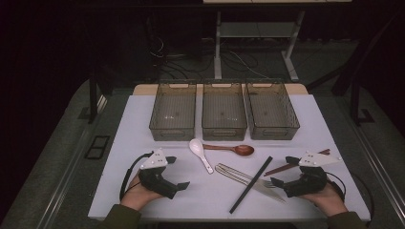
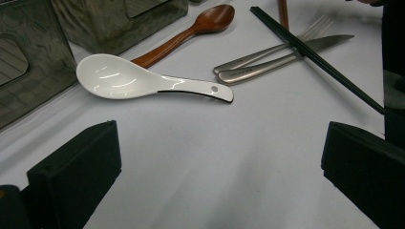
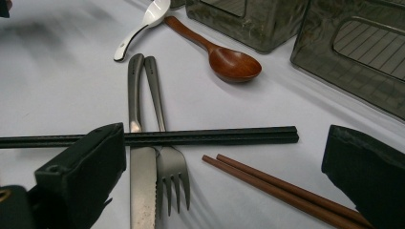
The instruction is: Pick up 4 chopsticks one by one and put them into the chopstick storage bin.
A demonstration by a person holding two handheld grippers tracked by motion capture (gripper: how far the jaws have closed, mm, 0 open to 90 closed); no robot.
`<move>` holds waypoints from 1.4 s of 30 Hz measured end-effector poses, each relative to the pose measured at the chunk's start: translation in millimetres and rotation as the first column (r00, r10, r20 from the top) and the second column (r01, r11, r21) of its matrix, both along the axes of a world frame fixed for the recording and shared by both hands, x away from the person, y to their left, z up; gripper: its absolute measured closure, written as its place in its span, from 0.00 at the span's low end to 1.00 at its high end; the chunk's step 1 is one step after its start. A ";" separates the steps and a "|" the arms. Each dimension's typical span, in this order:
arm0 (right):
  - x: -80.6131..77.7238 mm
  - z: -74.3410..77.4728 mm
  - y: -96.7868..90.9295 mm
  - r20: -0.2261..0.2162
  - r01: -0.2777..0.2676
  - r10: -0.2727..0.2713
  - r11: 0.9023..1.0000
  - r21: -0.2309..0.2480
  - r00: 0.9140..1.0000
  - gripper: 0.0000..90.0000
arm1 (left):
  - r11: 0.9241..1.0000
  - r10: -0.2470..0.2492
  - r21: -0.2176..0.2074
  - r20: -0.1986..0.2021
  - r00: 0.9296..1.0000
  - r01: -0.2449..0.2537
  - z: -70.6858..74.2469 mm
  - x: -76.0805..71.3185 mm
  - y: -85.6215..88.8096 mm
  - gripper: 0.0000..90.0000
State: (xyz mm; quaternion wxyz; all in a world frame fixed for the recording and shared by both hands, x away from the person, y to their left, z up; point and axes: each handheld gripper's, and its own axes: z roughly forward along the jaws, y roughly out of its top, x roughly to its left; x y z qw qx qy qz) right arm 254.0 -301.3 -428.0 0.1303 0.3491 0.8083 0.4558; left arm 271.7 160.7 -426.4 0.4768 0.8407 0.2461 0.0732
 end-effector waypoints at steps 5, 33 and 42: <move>0.2 -0.2 -0.3 -0.006 -0.009 0.009 1.000 -0.002 1.000 0.02 | 1.000 -0.001 0.001 -0.001 1.000 0.001 0.3 0.0 0.3 0.00; -1.2 12.1 11.8 -0.019 -0.108 0.108 0.993 -0.056 0.994 0.02 | 1.000 -0.012 -0.017 -0.006 1.000 0.012 1.1 -1.4 -0.6 0.00; 0.0 14.2 20.8 -0.020 -0.136 0.135 0.987 -0.079 0.991 0.02 | 0.999 -0.016 -0.028 -0.006 1.000 0.016 1.6 -2.5 -3.3 0.00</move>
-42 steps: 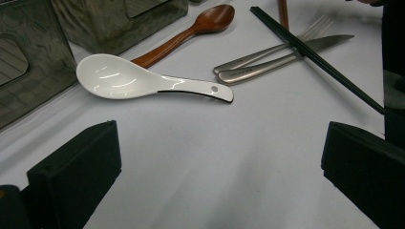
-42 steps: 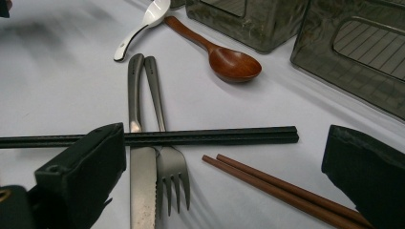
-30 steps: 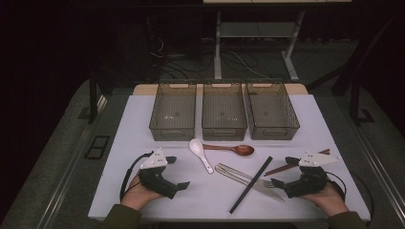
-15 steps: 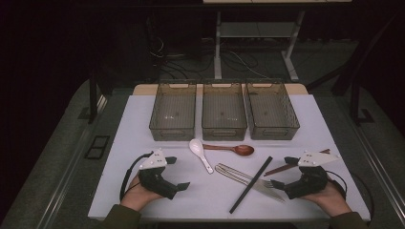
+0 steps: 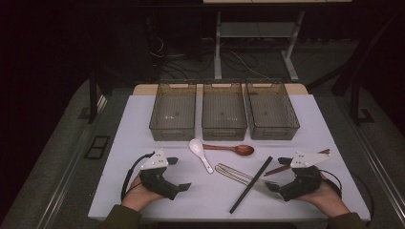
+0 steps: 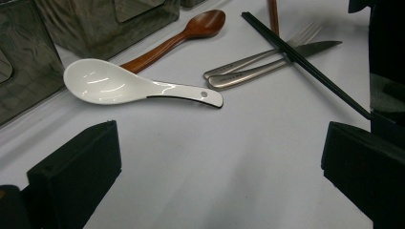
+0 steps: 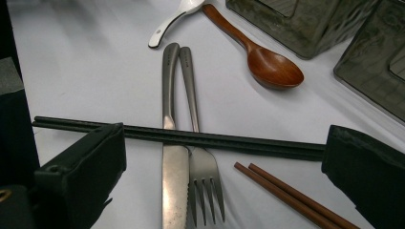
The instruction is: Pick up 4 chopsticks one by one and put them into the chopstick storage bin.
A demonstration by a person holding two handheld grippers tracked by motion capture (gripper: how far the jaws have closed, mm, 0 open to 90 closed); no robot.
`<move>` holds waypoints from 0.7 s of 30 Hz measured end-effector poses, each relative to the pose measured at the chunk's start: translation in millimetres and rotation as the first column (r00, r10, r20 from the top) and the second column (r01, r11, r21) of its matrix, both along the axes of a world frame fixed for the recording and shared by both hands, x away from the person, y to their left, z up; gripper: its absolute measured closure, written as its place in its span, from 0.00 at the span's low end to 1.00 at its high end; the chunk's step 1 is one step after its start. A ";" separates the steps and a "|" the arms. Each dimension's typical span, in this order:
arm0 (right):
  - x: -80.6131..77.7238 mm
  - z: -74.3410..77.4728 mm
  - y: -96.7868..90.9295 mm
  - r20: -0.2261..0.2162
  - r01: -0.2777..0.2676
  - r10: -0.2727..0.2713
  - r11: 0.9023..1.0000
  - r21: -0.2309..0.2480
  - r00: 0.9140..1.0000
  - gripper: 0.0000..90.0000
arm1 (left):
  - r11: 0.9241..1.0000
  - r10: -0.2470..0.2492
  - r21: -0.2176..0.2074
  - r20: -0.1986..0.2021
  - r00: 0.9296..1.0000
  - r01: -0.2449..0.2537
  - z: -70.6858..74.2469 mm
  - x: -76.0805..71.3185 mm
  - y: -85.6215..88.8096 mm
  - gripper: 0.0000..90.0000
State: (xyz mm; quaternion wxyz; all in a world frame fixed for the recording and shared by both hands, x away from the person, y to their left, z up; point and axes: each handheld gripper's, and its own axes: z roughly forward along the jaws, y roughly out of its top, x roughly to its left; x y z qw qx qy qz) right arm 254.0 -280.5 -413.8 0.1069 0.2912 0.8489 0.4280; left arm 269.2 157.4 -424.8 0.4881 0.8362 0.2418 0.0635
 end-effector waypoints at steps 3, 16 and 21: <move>3.0 0.8 3.7 0.006 -0.016 0.016 1.000 -0.008 1.000 0.02 | 1.000 -0.005 0.001 -0.003 1.000 0.005 -0.2 -0.1 -0.8 0.00; 13.6 -2.0 28.4 -0.026 -0.111 0.109 0.991 -0.081 0.994 0.02 | 1.000 -0.011 0.010 -0.014 1.000 0.011 -1.9 0.1 -2.4 0.00; 17.0 -4.0 38.5 -0.051 -0.145 0.140 0.982 -0.118 0.989 0.03 | 1.000 -0.009 0.006 -0.017 1.000 0.009 -2.5 1.4 -2.5 0.00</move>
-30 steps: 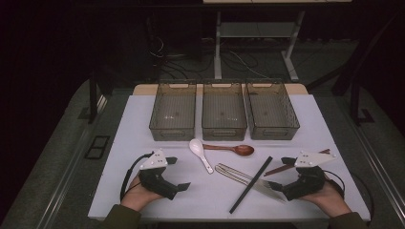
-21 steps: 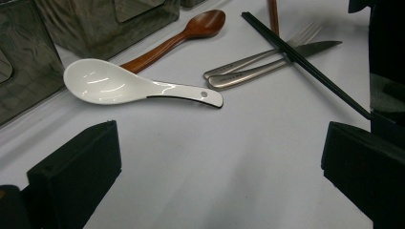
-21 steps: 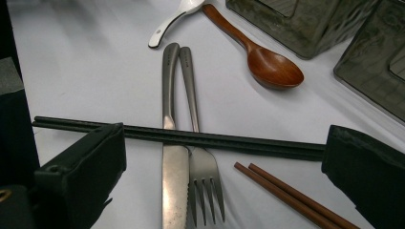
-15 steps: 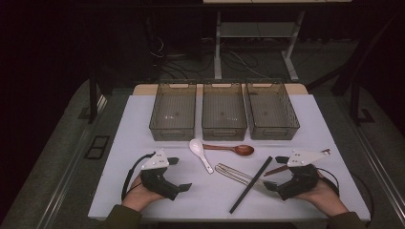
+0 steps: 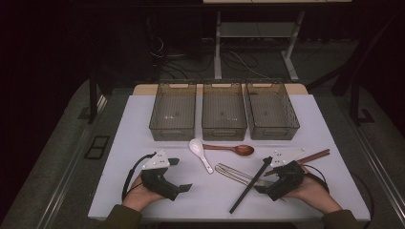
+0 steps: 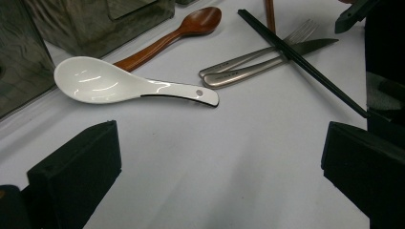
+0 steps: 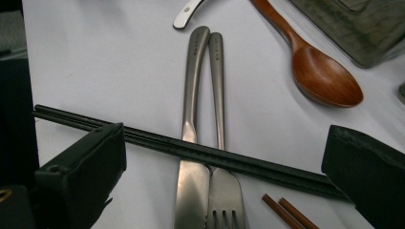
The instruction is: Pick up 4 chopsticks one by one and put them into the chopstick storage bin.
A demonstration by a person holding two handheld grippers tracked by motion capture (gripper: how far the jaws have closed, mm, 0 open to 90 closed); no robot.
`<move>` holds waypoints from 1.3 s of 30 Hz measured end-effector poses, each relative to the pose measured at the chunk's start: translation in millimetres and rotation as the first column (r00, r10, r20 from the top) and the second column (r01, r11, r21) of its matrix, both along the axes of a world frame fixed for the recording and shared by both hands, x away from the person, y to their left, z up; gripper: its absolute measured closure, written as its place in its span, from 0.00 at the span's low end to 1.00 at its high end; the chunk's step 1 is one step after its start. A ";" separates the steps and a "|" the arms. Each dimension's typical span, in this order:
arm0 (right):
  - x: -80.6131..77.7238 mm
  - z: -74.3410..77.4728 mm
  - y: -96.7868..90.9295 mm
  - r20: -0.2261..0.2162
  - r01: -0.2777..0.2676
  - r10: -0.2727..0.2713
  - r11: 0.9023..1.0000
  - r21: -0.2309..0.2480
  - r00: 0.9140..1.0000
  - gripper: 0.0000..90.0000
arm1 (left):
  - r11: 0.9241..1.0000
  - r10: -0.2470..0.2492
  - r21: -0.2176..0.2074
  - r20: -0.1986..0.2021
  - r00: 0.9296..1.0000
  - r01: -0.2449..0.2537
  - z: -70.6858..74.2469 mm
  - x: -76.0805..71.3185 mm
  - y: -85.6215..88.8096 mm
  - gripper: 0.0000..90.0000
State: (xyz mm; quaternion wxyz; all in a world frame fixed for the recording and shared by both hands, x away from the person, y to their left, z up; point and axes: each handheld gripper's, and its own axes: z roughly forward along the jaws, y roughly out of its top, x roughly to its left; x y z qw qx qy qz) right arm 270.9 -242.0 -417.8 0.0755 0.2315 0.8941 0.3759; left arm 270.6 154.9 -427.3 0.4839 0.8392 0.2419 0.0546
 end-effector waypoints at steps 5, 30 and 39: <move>4.7 -2.1 8.9 -0.020 -0.053 0.052 0.998 -0.041 0.998 0.08 | 1.000 -0.001 -0.001 0.003 1.000 0.001 0.6 -0.2 0.6 0.00; 5.2 -12.8 28.5 -0.027 -0.250 0.249 0.956 -0.155 0.968 0.37 | 1.000 0.002 -0.008 0.002 1.000 -0.002 0.9 -0.1 1.6 0.00; 4.8 -14.4 28.0 -0.007 -0.253 0.256 0.950 -0.183 0.967 0.47 | 1.000 0.005 -0.011 0.004 1.000 -0.005 1.4 -0.1 2.2 0.00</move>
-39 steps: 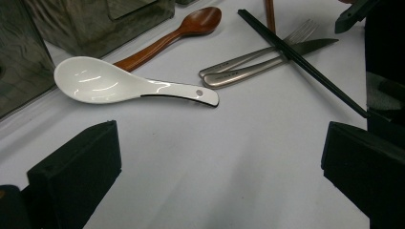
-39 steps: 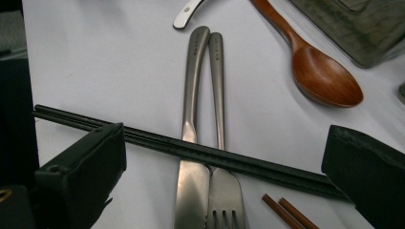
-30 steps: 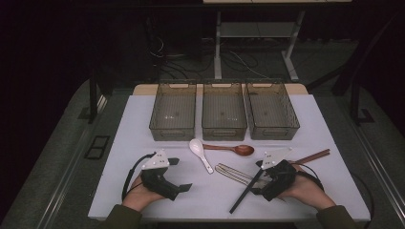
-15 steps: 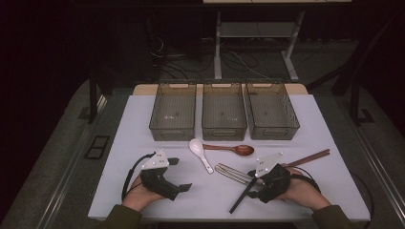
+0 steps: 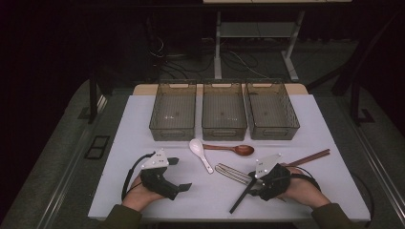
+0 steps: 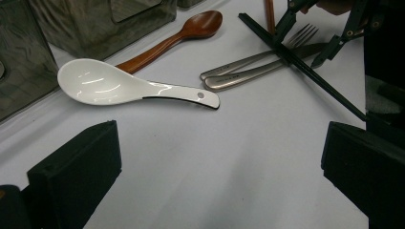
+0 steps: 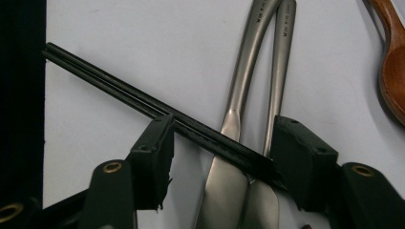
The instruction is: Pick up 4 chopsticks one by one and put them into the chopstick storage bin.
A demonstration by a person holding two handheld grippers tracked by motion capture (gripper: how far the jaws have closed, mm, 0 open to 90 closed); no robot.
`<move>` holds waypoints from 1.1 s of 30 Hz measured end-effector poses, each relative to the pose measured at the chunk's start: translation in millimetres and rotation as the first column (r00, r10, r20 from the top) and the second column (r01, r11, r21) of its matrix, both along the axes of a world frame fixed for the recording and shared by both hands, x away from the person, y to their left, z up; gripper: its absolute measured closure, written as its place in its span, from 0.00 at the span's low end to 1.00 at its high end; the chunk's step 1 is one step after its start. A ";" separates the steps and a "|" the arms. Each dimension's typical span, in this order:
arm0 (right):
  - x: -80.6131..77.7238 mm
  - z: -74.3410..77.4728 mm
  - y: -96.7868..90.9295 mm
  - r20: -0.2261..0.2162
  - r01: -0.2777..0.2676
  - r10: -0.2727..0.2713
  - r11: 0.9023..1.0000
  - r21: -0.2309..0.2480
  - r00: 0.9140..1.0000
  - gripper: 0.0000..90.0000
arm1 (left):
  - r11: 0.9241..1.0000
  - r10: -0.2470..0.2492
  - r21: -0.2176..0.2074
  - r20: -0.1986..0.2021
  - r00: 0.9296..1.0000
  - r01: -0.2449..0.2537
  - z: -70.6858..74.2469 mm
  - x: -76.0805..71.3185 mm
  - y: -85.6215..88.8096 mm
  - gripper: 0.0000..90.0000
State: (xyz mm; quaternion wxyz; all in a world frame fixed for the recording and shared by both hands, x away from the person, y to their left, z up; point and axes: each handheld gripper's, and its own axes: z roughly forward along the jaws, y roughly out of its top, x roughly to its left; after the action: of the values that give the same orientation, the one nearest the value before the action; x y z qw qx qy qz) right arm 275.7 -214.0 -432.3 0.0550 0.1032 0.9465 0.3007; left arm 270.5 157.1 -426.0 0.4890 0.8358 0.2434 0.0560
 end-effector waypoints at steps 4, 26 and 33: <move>2.2 -0.9 0.1 -0.002 -0.008 0.008 1.000 -0.003 1.000 0.51 | 1.000 0.000 -0.001 0.000 1.000 0.000 0.0 0.1 0.1 0.00; 6.5 -4.1 3.9 -0.015 -0.051 0.051 0.999 -0.010 0.999 0.63 | 1.000 0.004 -0.008 0.000 1.000 -0.004 0.2 0.0 0.5 0.00; 7.6 -3.2 2.0 -0.025 -0.043 0.043 0.999 0.001 0.999 0.67 | 1.000 0.004 -0.010 -0.001 1.000 -0.004 0.2 -0.2 0.4 0.00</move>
State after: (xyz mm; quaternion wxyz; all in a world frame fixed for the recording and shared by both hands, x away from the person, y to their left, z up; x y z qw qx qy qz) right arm 283.4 -211.9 -435.5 0.0366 0.0868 0.9490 0.3009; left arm 270.3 157.5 -425.7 0.4929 0.8328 0.2457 0.0555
